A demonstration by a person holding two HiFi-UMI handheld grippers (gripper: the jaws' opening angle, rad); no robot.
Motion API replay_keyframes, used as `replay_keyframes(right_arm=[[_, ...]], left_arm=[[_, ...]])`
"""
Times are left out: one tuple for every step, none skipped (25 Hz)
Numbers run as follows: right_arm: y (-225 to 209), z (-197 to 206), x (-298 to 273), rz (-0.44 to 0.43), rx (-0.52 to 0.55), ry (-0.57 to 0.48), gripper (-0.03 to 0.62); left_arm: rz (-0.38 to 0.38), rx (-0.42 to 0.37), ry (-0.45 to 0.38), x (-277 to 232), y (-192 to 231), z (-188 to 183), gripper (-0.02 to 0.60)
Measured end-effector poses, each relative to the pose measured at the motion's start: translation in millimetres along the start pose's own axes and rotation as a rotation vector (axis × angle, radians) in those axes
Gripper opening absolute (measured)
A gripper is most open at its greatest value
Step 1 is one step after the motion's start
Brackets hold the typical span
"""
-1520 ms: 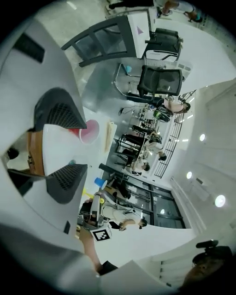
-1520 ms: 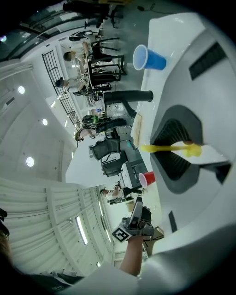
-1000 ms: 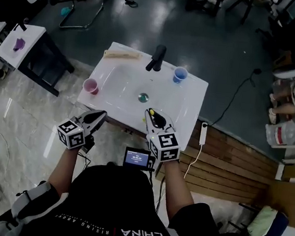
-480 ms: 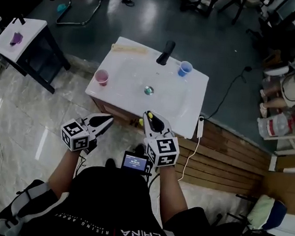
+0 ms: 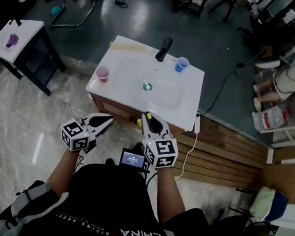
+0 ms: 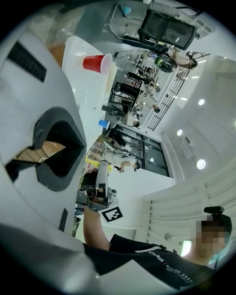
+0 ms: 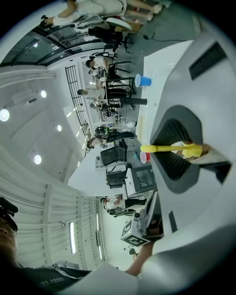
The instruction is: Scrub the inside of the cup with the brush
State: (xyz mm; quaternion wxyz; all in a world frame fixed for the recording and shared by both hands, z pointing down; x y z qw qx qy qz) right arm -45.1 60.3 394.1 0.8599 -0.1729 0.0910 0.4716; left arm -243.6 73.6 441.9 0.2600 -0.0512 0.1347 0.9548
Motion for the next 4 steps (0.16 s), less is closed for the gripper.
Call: replay_keyframes(right_arm=[[2.2, 0.9, 1.7, 0.002, 0.002, 0.000, 0.038], [4.3, 1.8, 3.5, 0.005, 0.004, 0.000, 0.039], [6.4, 2.7, 5.3, 0.007, 0.006, 0.000, 0.038], [8.5, 3.5, 7.1, 0.009, 0.008, 0.000, 0.038]], left_arm=[[0.000, -0.002, -0.002, 2.1, -1.0, 0.6, 0.005], [0.000, -0.005, -0.004, 4.0, -2.1, 1.2, 0.005], [0.000, -0.007, -0.006, 5.7, -3.4, 1.8, 0.005], [0.000, -0.010, -0.008, 7.4, -4.8, 2.4, 0.005]])
Point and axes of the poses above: the fingertips, and each gripper's own axes: x backward along the fingers, y to its left, z out of its underside, the point moved 6 cm from there along x, backward along the fingers, and after that the axes turned 8 degrees about -x, right-handed, at the moved point
